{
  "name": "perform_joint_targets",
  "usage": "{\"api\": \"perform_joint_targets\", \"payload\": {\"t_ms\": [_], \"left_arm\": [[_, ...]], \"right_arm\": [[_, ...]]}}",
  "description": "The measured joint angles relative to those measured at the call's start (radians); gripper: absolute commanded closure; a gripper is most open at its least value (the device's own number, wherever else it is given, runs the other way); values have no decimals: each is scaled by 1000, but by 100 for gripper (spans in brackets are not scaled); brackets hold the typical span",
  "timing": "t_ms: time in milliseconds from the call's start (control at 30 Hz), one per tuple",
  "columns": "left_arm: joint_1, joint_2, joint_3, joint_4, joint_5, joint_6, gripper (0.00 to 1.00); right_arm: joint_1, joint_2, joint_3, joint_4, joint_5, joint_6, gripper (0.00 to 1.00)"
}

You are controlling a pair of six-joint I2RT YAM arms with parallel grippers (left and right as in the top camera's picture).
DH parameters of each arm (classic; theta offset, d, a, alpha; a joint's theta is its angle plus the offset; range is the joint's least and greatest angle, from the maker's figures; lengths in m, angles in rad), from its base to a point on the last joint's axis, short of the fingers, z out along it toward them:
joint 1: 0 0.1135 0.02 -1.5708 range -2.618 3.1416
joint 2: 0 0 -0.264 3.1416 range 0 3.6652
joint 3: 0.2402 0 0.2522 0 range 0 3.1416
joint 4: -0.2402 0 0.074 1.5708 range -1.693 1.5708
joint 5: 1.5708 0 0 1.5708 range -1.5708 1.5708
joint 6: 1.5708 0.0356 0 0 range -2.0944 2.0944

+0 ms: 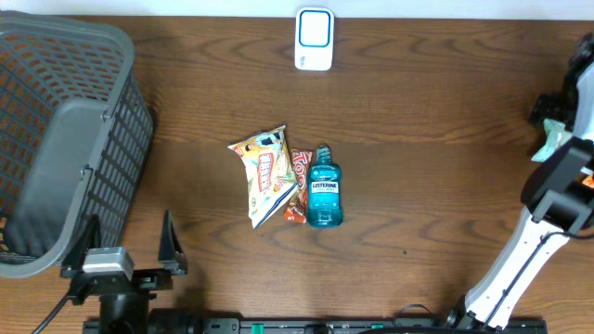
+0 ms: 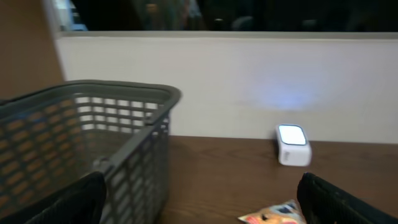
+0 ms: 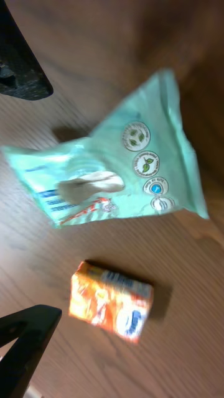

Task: Scan the item barcode
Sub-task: 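Carry the wipes pack to the right edge and release it, then reach the right gripper to the blue Listerine bottle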

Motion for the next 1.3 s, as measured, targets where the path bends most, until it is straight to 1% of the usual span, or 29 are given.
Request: {"api": "perform_joint_targets", "payload": {"t_ms": [67, 233, 333, 433, 500, 600, 733, 833, 900, 933, 1000, 1100, 1200, 1300], "left_arm": [[0, 0, 0, 9, -43, 0, 2], [0, 0, -2, 25, -146, 0, 2], [0, 0, -8, 25, -167, -5, 2], [0, 0, -9, 25, -175, -10, 2], [0, 0, -9, 24, -181, -12, 2], [0, 0, -9, 24, -184, -12, 2], [-2, 0, -9, 23, -186, -12, 2], [-17, 0, -9, 22, -186, -12, 2], [-29, 0, -9, 21, -186, -13, 2], [-34, 0, -9, 21, -186, -13, 2], [-38, 0, -9, 19, -186, -15, 2], [-39, 0, -10, 19, -186, -19, 2], [-39, 0, -10, 19, -186, -19, 2], [-39, 0, -10, 19, -186, -19, 2]], "right_arm": [[5, -65, -1, 9, -45, 3, 1], [53, -293, 0, 14, -251, 15, 1], [129, -379, 3, -82, -336, 99, 1], [235, -397, 6, -201, -374, 215, 1], [310, -391, 4, -238, -388, 265, 1], [419, -380, 3, -255, -415, 311, 1], [615, -360, -46, -251, -441, 340, 1], [749, -351, -153, -205, -424, 355, 1], [861, -343, -285, -114, -385, 380, 1], [885, -343, -323, -89, -373, 388, 1], [961, -342, -458, 3, -343, 414, 1], [1047, -337, -591, 87, -322, 441, 1], [1106, -330, -642, 140, -314, 463, 1], [1134, -330, -659, 201, -297, 479, 1]]}}
